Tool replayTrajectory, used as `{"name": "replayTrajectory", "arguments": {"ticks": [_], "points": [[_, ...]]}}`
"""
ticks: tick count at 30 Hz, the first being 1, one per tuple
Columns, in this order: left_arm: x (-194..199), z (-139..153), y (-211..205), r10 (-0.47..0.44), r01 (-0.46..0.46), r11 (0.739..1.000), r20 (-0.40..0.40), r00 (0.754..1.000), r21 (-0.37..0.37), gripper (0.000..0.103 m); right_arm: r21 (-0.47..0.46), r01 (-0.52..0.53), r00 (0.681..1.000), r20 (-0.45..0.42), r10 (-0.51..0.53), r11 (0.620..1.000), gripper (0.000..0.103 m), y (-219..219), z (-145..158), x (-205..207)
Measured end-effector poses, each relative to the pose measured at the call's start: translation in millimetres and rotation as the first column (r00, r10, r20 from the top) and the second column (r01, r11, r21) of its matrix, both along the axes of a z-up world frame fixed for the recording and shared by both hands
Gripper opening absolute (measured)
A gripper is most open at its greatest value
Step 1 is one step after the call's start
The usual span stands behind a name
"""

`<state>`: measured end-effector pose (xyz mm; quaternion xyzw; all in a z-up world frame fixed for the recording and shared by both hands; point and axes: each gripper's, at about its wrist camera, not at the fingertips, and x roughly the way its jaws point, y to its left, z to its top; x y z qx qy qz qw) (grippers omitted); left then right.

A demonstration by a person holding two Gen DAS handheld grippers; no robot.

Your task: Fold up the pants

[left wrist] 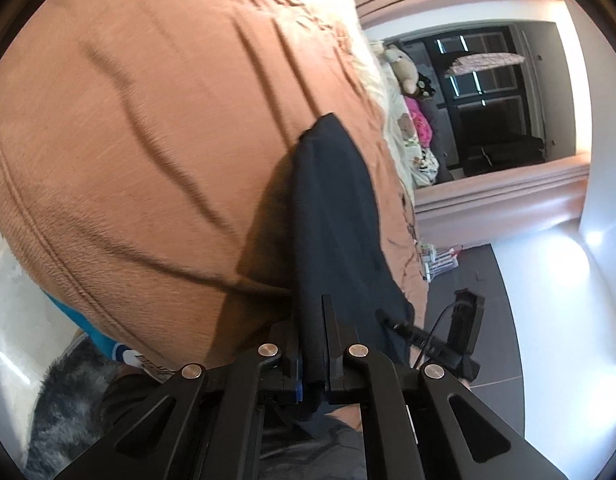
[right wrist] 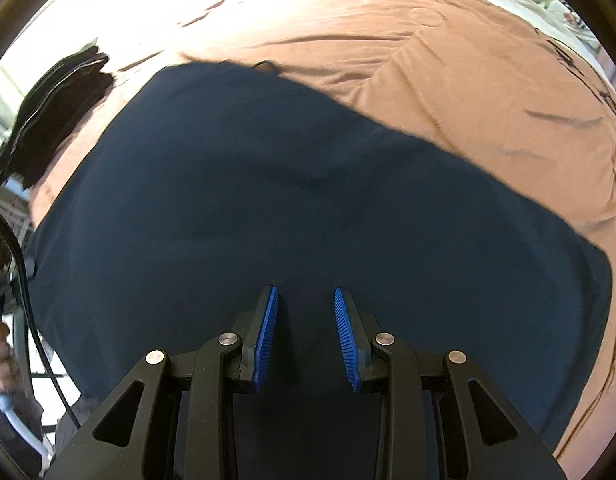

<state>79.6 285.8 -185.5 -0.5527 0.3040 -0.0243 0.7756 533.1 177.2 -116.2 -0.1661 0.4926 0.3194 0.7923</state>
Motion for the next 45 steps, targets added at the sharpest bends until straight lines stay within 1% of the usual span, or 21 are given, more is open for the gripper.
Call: {"name": "replayTrajectory", "arguments": {"ticks": [3,6,10,14,17,19,23,26,29,32,36,39,40,42,45], "points": [[0.1,11.2,-4.4,-0.01,0.01,1.0,0.021,1.0,0.015,0.006,0.026,-0.017,1.0,-0.012,0.017,1.0,0.028,-5.9,-0.6,-17.4],[2.0,23.3,-8.9,-0.022,0.021,0.999,0.037,0.999,0.03,0.006,0.062,-0.032,0.999,-0.032,0.034,0.998,0.023,-12.8,-2.0,-29.8],[7.0,39.9,-14.8,-0.039,0.036,0.998,0.058,0.998,0.055,0.006,0.105,-0.045,0.997,-0.061,0.051,0.993,0.023,-23.9,-5.1,-39.9],[13.5,54.1,-18.9,-0.058,0.052,0.995,0.068,0.996,0.082,0.006,0.104,-0.055,0.994,-0.092,0.065,0.993,0.023,-32.2,-11.1,-47.9],[18.6,61.6,-20.7,-0.066,0.059,0.994,0.07,0.995,0.097,0.006,0.082,-0.064,0.993,-0.098,0.072,0.995,0.023,-42.6,-10.0,-52.1],[21.0,62.9,-20.7,-0.065,0.058,0.993,0.067,0.996,0.1,0.006,0.107,-0.055,0.993,-0.1,0.066,0.993,0.023,-48.4,-2.4,-50.6],[23.4,62.4,-20.6,-0.061,0.055,0.994,0.06,0.996,0.098,0.006,0.203,-0.017,0.995,-0.092,0.037,0.979,0.023,-53.6,19.7,-36.9],[24.8,62.9,-20.3,-0.062,0.056,0.993,0.059,0.996,0.1,0.006,0.232,-0.001,0.997,-0.081,0.02,0.973,0.023,-46.8,29.5,-23.9],[27.2,64.2,-20.0,-0.062,0.056,0.994,0.056,0.997,0.098,0.006,0.255,0.012,0.995,-0.095,0.013,0.967,0.023,-34.1,30.8,-6.8],[29.4,66.0,-18.3,-0.061,0.056,0.994,0.057,0.996,0.099,0.006,0.249,0.025,0.994,-0.108,0.003,0.968,0.023,-23.4,24.1,5.4],[34.4,71.6,-18.2,-0.065,0.058,0.993,0.063,0.996,0.101,0.006,0.233,0.02,0.99,-0.138,0.013,0.972,0.023,-16.5,8.7,1.9],[39.4,78.8,-23.6,-0.081,0.073,0.991,0.068,0.994,0.116,0.006,0.215,0.011,0.987,-0.157,0.023,0.977,0.023,-14.1,-4.4,-3.6],[42.5,81.9,-25.7,-0.089,0.08,0.989,0.071,0.993,0.124,0.006,0.225,0.004,0.984,-0.176,0.036,0.974,0.019,-16.5,-8.0,-7.0],[50.1,88.8,-30.9,-0.107,0.095,0.986,0.077,0.991,0.137,0.006,0.243,-0.005,0.978,-0.202,0.056,0.97,0.018,-19.0,-12.8,-13.2],[63.0,99.9,-41.4,-0.14,0.124,0.979,0.09,0.986,0.159,0.006,0.255,-0.007,0.973,-0.219,0.065,0.967,0.018,-27.6,-15.6,-18.9]]}}
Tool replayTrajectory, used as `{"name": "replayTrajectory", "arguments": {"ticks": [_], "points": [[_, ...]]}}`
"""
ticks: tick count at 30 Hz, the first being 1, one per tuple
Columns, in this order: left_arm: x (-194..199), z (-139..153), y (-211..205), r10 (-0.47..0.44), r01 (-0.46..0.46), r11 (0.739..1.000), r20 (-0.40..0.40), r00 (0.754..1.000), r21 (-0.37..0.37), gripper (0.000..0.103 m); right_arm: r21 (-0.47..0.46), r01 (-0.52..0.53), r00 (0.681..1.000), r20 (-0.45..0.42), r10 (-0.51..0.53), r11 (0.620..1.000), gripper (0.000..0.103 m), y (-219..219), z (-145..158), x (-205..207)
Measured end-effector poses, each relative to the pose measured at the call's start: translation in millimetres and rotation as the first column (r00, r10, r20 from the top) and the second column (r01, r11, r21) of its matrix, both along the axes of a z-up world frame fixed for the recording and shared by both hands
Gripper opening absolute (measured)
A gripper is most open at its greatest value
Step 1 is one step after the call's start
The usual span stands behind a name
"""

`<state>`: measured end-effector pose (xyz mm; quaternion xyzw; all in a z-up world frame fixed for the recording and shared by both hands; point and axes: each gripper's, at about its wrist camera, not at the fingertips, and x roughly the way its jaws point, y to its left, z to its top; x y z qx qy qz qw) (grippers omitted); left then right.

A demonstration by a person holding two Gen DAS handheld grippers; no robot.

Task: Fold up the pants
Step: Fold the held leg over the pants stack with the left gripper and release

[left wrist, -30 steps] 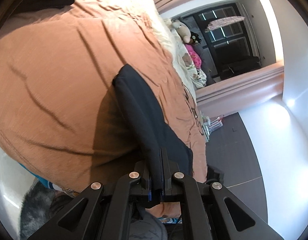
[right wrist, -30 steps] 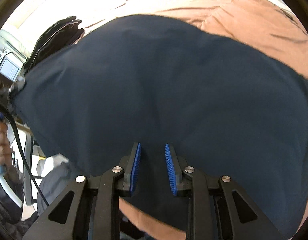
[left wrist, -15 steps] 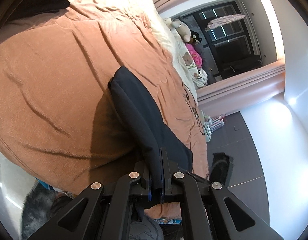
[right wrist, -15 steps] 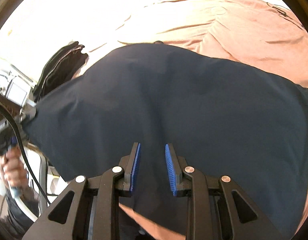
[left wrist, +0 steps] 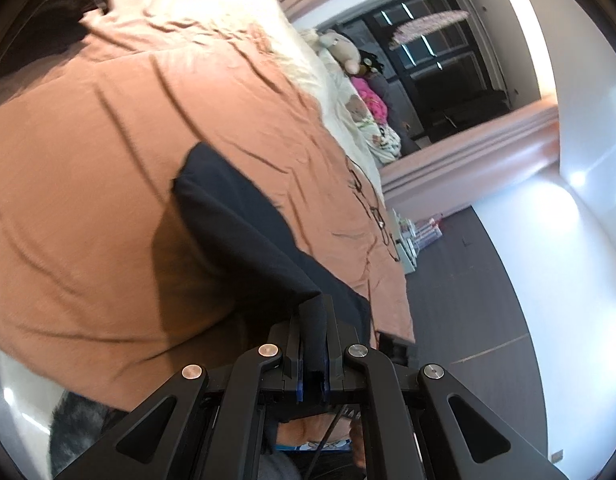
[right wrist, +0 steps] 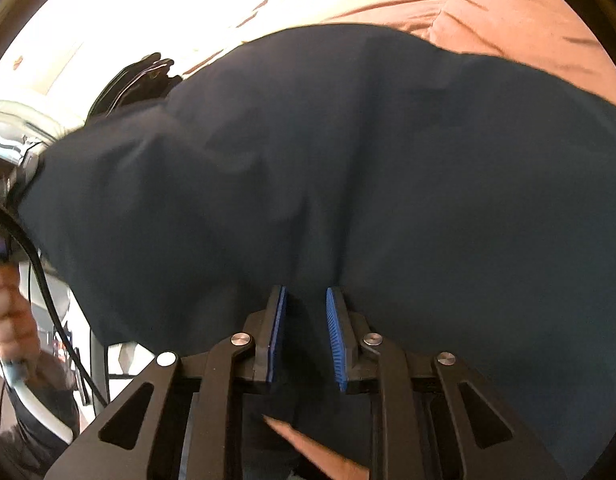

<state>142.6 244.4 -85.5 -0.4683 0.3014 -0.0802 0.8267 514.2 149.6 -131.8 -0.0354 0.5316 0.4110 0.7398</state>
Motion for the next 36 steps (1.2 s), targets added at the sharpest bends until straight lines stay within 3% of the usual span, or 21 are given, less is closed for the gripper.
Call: {"name": "replayTrajectory", "arguments": {"ticks": [9,17,24,34,36], "points": [[40.5,41.0,-44.3,-0.111,0.107,0.991,0.053,0.992,0.078,0.006,0.125,0.08,0.997,-0.016,-0.079,0.989,0.018,-65.0,18.3,-15.2],[81.9,63.5,-97.2,-0.226,0.217,0.965,0.05,0.973,0.148,0.006,0.26,0.273,0.961,-0.025,-0.276,0.926,0.019,-159.9,40.8,-30.1],[126.4,68.2,-157.7,-0.328,0.318,0.924,0.013,0.945,0.211,0.006,0.322,0.406,0.907,-0.028,-0.42,0.855,0.019,-230.3,55.4,-46.8],[175.1,43.3,-249.6,-0.479,0.483,0.842,-0.079,0.874,0.242,0.006,0.326,0.523,0.842,-0.053,-0.537,0.787,0.019,-295.4,48.7,-78.8],[179.0,36.4,-266.1,-0.503,0.511,0.824,-0.1,0.859,0.246,0.006,0.325,0.544,0.829,-0.06,-0.557,0.774,0.024,-300.5,48.3,-91.4]]}}
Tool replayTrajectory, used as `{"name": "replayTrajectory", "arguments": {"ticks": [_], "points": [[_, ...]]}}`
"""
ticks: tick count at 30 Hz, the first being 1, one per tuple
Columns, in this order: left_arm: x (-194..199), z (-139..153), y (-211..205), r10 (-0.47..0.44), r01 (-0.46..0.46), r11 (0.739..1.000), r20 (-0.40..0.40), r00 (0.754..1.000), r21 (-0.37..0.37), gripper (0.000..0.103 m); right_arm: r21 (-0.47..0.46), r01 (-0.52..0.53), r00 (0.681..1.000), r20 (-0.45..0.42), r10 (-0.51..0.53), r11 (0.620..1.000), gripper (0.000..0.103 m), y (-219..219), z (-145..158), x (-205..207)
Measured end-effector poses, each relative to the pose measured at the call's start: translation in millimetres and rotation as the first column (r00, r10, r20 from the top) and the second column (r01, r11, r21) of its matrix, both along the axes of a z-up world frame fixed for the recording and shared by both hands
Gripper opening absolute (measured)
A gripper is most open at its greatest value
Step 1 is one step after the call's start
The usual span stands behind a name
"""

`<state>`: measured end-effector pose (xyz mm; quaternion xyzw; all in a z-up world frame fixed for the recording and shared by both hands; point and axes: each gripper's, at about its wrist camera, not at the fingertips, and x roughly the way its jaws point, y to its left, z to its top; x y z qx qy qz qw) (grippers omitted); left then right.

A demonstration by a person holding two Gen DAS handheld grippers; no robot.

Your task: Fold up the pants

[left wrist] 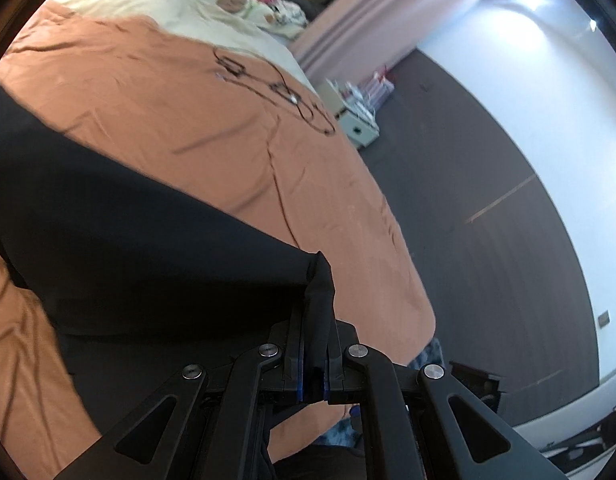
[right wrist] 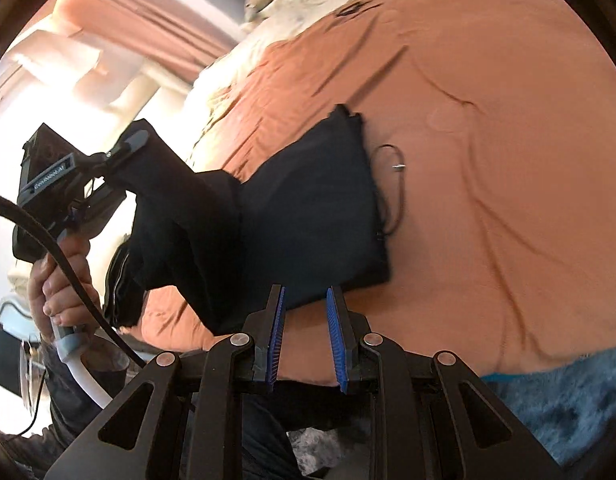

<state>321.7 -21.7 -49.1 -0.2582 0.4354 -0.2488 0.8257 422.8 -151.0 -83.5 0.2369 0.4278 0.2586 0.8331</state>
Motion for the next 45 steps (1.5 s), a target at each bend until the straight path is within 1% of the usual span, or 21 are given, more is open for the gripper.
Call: {"name": "replayTrajectory", "arguments": {"ticks": [1,2,5,7,10,14,22,23,25,27,30,33,34,35,36,37,39,41,44,45], "points": [[3.1,-4.0,-7.9,-0.016,0.016,1.0,-0.01,1.0,0.006,0.006,-0.003,0.014,1.0,-0.001,-0.014,1.0,0.029,-5.9,-1.2,-2.1],[4.8,-8.2,-15.5,-0.031,0.031,0.999,-0.02,0.999,0.012,0.006,-0.004,0.02,1.0,-0.001,-0.02,1.0,0.03,-6.5,0.9,-4.6],[6.3,-20.8,-32.3,-0.067,0.068,0.997,-0.047,0.997,0.028,0.006,0.001,0.035,0.999,-0.005,-0.035,0.999,0.03,-13.1,3.1,-11.4],[5.0,-26.7,-38.3,-0.083,0.085,0.996,-0.061,0.995,0.026,0.006,-0.001,0.045,0.999,-0.004,-0.045,0.999,0.03,-17.0,5.0,-14.7],[-2.4,-32.0,-39.8,-0.1,0.102,0.994,-0.071,0.992,0.025,0.006,0.002,0.054,0.999,-0.008,-0.054,0.999,0.03,-19.0,5.6,-15.7],[-8.4,-38.1,-35.2,-0.097,0.101,0.995,-0.103,0.99,0.028,0.006,0.006,0.059,0.998,-0.012,-0.059,0.998,0.03,-23.0,5.2,-19.1],[-26.6,-35.3,-41.6,-0.118,0.123,0.991,-0.1,0.988,0.044,0.005,0.012,0.064,0.998,-0.017,-0.064,0.998,0.03,-18.6,1.7,-22.2],[-31.2,-35.0,-43.4,-0.126,0.131,0.99,-0.1,0.987,0.045,0.005,0.017,0.066,0.998,-0.022,-0.066,0.998,0.032,-19.0,0.0,-21.9],[-38.2,-35.6,-47.5,-0.143,0.148,0.988,-0.102,0.984,0.045,0.005,0.027,0.076,0.997,-0.024,-0.075,0.997,0.05,-20.6,-0.8,-23.6],[-44.3,-37.8,-53.5,-0.159,0.165,0.985,-0.108,0.981,0.049,0.005,0.038,0.083,0.996,-0.019,-0.082,0.996,0.058,-22.0,-0.3,-26.0],[-46.0,-42.1,-59.3,-0.166,0.173,0.984,-0.118,0.979,0.05,0.005,0.056,0.083,0.996,-0.019,-0.082,0.995,0.06,-24.2,-0.8,-26.9],[-37.5,-47.5,-66.2,-0.17,0.177,0.983,-0.13,0.977,0.048,0.006,0.054,0.087,0.996,-0.018,-0.086,0.995,0.061,-25.5,-0.8,-27.6],[-35.6,-48.9,-69.7,-0.173,0.182,0.982,-0.136,0.975,0.054,0.007,0.057,0.087,0.996,-0.018,-0.086,0.995,0.061,-26.5,-0.6,-27.6],[-34.5,-49.7,-72.2,-0.175,0.184,0.981,-0.141,0.975,0.059,0.013,0.059,0.087,0.996,-0.019,-0.086,0.994,0.061,-26.3,-1.1,-27.3],[-32.2,-50.0,-74.1,-0.178,0.188,0.98,-0.148,0.973,0.062,0.027,0.065,0.086,0.996,-0.02,-0.085,0.994,0.061,-27.2,-1.1,-26.7],[-31.3,-50.3,-74.6,-0.181,0.191,0.98,-0.155,0.971,0.055,0.034,0.07,0.085,0.996,-0.021,-0.083,0.994,0.061,-27.4,-1.1,-26.0],[-30.7,-47.7,-70.4,-0.17,0.177,0.984,-0.143,0.975,0.036,0.062,0.067,0.085,0.996,-0.02,-0.084,0.994,0.061,-27.8,-0.3,-24.0],[-33.2,-45.2,-61.2,-0.137,0.144,0.988,-0.122,0.983,0.05,0.067,0.066,0.083,0.996,-0.017,-0.083,0.994,0.061,-27.9,0.5,-21.1],[-29.9,-44.8,-42.9,-0.098,0.106,0.993,-0.126,0.987,0.055,0.067,0.065,0.073,0.997,-0.018,-0.072,0.995,0.061,-25.8,0.9,-14.7],[-29.8,-44.8,-35.6,-0.083,0.092,0.994,-0.125,0.989,0.067,0.067,0.061,0.068,0.998,-0.017,-0.067,0.996,0.061,-24.3,1.1,-11.9]]}}
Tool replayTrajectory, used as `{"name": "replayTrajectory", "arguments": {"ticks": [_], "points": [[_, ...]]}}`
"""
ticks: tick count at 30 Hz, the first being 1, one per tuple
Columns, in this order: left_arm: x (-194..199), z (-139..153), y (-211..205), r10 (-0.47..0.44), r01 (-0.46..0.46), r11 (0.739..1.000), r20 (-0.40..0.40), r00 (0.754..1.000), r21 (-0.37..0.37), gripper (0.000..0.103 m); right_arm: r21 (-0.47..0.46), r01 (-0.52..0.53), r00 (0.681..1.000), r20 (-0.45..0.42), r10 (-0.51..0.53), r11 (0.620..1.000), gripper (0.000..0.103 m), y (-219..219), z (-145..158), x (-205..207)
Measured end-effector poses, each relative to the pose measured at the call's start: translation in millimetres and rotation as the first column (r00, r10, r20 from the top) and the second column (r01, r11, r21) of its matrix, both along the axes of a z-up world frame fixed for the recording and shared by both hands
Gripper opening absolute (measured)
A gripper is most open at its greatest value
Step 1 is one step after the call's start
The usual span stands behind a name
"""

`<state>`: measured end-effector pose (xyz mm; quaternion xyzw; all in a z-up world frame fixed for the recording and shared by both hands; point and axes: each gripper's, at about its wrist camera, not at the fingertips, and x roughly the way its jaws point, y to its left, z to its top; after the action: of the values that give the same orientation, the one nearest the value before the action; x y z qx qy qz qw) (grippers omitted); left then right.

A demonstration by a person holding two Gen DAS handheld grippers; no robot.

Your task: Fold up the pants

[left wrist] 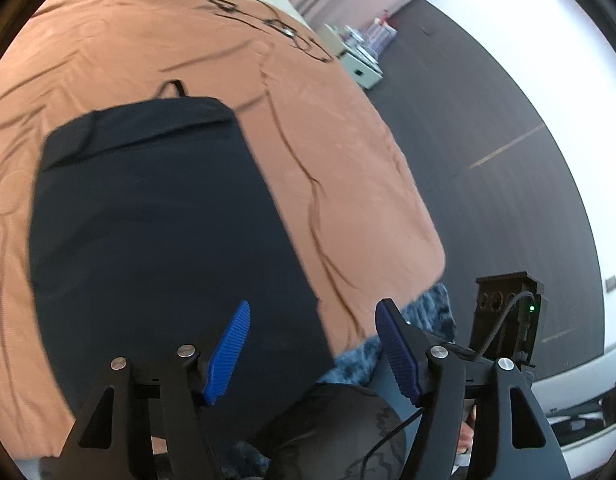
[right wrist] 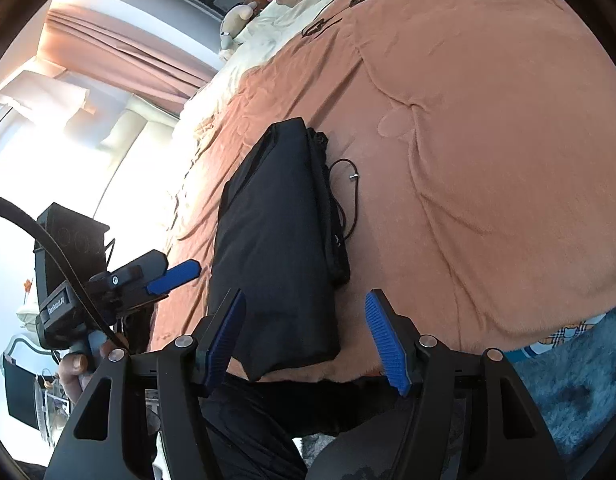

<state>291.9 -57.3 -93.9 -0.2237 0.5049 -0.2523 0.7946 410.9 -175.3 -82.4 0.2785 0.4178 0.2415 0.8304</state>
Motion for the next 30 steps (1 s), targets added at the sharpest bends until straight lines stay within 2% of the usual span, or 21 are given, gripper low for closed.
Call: {"name": "replayTrajectory", "arguments": {"ticks": [3,12,15,22,25,30], "points": [[0.0,-1.9,19.9,0.042,-0.042,0.999,0.001,0.999,0.031,0.067,-0.02,-0.02,1.0,0.002,0.02,1.0,0.061,8.3,1.6,9.0],[-2.6,-17.3,88.1,0.179,-0.178,0.983,-0.017,0.984,0.044,0.067,-0.111,-0.073,0.997,0.017,0.075,0.991,0.061,41.6,8.7,42.3],[-2.1,-26.0,108.5,0.217,-0.215,0.975,-0.025,0.976,0.053,0.067,-0.139,-0.093,0.995,0.013,0.096,0.986,0.054,52.7,10.2,54.8],[0.0,-51.2,148.3,0.3,-0.297,0.953,-0.053,0.953,0.053,0.067,-0.232,-0.128,0.991,0.0,0.131,0.964,0.053,80.1,9.8,88.0],[2.4,-65.0,158.4,0.323,-0.319,0.946,-0.077,0.943,0.056,0.067,-0.252,-0.14,0.99,-0.01,0.142,0.957,0.045,88.3,8.7,101.6],[8.1,-86.1,168.8,0.338,-0.334,0.941,-0.112,0.935,0.05,0.054,-0.298,-0.142,0.989,-0.016,0.144,0.944,0.041,98.9,1.7,121.8]]}}
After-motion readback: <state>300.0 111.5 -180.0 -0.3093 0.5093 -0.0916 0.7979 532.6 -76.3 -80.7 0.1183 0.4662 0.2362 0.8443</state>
